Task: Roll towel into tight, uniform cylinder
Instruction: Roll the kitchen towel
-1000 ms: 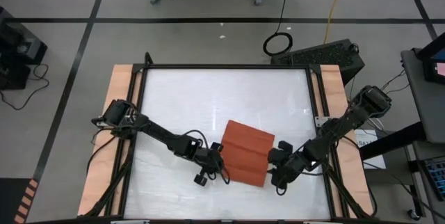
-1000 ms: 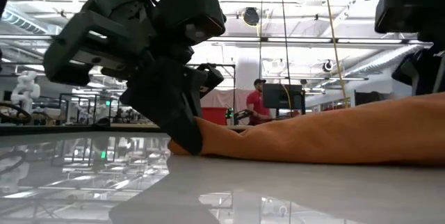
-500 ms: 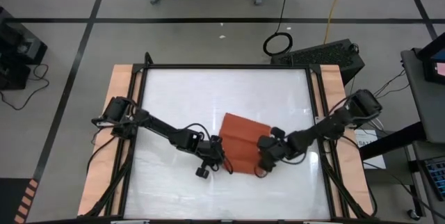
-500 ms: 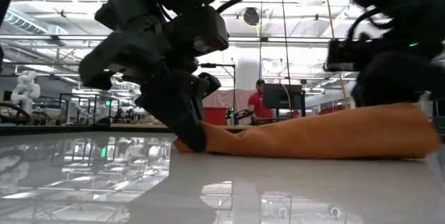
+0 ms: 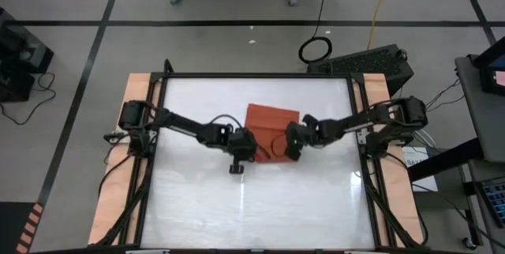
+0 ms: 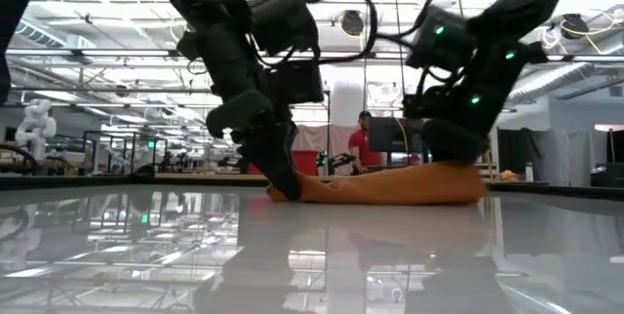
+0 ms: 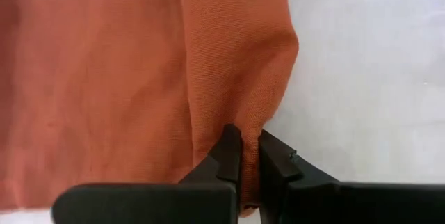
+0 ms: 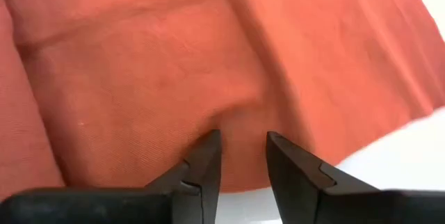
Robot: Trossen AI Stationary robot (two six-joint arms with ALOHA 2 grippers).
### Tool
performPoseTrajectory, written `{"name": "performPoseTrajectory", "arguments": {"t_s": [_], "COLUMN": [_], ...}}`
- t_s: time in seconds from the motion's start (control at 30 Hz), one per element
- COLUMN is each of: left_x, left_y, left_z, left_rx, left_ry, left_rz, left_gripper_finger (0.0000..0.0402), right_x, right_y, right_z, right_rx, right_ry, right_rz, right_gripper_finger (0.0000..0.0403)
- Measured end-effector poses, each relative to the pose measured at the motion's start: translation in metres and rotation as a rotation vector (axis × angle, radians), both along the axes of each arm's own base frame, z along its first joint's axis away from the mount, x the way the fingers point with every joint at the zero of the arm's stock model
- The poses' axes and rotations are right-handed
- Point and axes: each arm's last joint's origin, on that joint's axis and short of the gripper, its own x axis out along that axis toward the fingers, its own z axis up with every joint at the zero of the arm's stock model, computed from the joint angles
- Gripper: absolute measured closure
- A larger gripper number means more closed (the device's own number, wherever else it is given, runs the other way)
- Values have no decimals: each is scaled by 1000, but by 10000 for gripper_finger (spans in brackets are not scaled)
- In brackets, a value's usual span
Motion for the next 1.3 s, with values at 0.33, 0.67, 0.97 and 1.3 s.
{"name": "performPoseTrajectory", "arguments": {"t_s": [0.33,0.67,0.97,1.3], "left_x": [-4,-2,-1,-1], "left_y": [33,32,31,30], "left_z": [0,1,2,2], "left_rx": [-99,-146,-179,-210], "left_ry": [25,7,-12,-8], "left_rz": [10,-11,-30,-47], "left_gripper_finger": [383,383,384,384], "right_x": [-6,-35,-34,-16], "right_y": [-45,16,64,64], "right_z": [37,97,68,27], "right_rx": [37,-43,-200,-291], "right_ry": [-190,-300,-63,119], "right_rz": [71,633,826,789], "right_gripper_finger": [273,174,181,184]}}
